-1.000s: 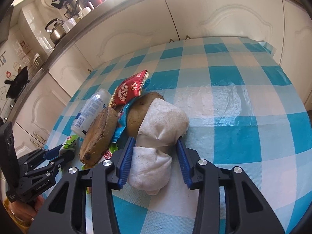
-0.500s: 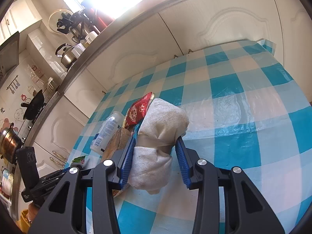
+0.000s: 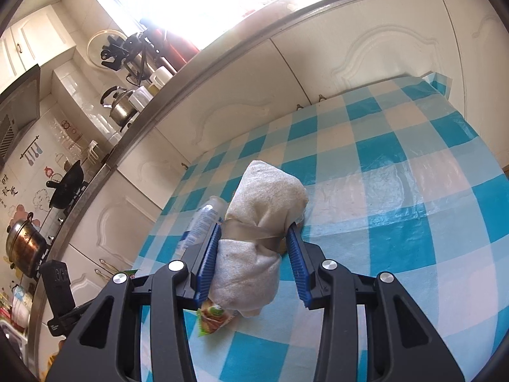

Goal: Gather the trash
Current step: 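Carry the snack packet and cloth bundle over the red bucket and open both tools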

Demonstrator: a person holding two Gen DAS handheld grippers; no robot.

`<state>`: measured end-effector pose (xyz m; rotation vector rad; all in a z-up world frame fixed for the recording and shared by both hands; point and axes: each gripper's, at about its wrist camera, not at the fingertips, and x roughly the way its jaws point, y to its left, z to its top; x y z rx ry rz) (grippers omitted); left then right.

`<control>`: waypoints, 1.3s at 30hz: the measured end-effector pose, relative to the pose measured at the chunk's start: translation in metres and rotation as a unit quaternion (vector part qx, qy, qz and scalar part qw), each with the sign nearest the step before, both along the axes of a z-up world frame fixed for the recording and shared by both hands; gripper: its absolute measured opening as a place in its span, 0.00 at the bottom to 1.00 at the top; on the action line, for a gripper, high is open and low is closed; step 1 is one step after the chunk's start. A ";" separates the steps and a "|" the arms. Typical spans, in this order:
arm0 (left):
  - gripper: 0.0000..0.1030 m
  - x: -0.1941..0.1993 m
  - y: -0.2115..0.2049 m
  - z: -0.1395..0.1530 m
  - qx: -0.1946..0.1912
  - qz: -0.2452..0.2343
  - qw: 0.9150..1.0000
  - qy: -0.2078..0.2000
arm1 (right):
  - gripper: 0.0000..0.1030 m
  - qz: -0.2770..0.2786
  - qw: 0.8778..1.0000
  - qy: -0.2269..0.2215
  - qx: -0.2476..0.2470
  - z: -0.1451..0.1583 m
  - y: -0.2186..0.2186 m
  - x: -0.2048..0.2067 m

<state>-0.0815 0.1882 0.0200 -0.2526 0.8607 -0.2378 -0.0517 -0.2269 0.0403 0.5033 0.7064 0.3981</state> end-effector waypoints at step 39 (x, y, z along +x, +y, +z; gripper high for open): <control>0.33 -0.047 0.171 -0.031 -0.041 0.194 0.980 0.018 | 0.44 0.309 0.949 0.045 -0.037 0.024 0.288 -0.016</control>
